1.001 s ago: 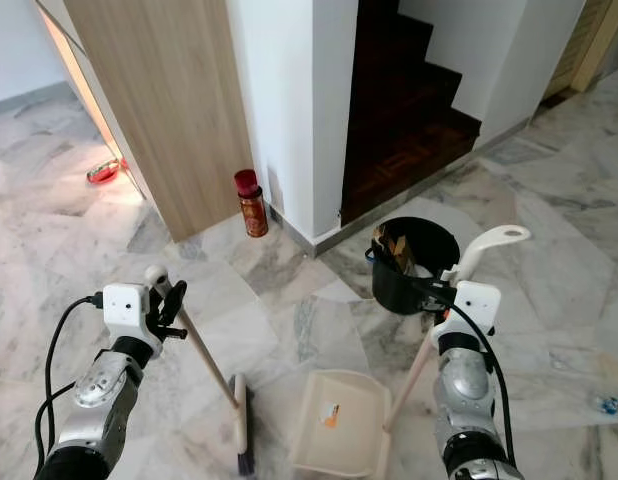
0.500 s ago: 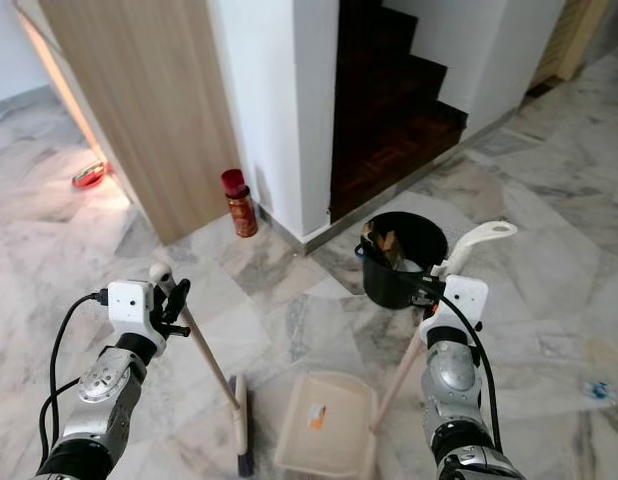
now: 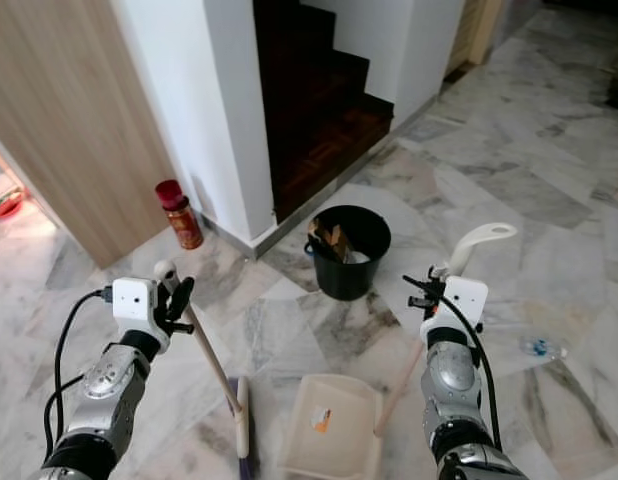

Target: Sweep floor

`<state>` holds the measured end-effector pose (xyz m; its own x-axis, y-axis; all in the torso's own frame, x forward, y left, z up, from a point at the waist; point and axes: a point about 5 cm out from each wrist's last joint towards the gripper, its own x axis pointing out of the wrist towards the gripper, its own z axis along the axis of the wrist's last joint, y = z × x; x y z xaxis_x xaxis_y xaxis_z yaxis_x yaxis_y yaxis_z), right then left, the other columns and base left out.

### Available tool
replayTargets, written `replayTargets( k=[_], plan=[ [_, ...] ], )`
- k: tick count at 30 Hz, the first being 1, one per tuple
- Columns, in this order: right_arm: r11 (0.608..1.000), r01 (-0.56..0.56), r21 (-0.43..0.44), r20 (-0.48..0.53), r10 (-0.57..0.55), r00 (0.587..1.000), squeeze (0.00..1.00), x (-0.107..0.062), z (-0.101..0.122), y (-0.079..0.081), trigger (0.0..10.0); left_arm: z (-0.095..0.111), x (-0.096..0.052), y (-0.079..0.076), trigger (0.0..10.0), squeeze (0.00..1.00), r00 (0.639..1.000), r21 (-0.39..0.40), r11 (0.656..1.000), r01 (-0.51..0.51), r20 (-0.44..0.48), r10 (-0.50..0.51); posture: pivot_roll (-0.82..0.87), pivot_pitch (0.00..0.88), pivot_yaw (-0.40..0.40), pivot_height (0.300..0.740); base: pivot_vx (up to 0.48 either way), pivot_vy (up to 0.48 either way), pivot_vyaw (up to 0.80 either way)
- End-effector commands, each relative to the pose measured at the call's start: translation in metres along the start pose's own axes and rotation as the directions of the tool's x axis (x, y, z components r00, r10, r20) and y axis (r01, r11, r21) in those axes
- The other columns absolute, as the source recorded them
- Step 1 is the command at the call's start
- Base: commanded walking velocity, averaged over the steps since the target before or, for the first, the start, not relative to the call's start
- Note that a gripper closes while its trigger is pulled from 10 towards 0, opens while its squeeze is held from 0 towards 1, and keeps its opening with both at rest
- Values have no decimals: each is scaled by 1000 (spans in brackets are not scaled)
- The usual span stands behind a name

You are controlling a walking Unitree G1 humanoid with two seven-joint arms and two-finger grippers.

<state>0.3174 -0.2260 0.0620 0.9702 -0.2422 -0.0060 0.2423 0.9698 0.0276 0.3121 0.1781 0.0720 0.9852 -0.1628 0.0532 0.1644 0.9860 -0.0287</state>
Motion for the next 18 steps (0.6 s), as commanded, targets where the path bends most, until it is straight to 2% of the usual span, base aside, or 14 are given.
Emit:
replayTargets(
  k=[1,15,18],
  plan=[
    [1000,-5,8,23,5,1000,0,3,5,4,10000,0,0,1,10000,0,1000,2,1000,4,1,-4,32,10,46,740,0,0,-800],
    [1000,10,-4,12,-10,1000,0,0,1,1,10000,1,0,6,10000,0,1000,9,1000,-17,7,17,35,35,51,740,0,0,-800],
    [1000,9,-3,13,-9,1000,0,1,2,1,10000,2,1,6,10000,0,1000,33,999,-20,6,20,34,39,50,740,0,0,-800]
  ],
)
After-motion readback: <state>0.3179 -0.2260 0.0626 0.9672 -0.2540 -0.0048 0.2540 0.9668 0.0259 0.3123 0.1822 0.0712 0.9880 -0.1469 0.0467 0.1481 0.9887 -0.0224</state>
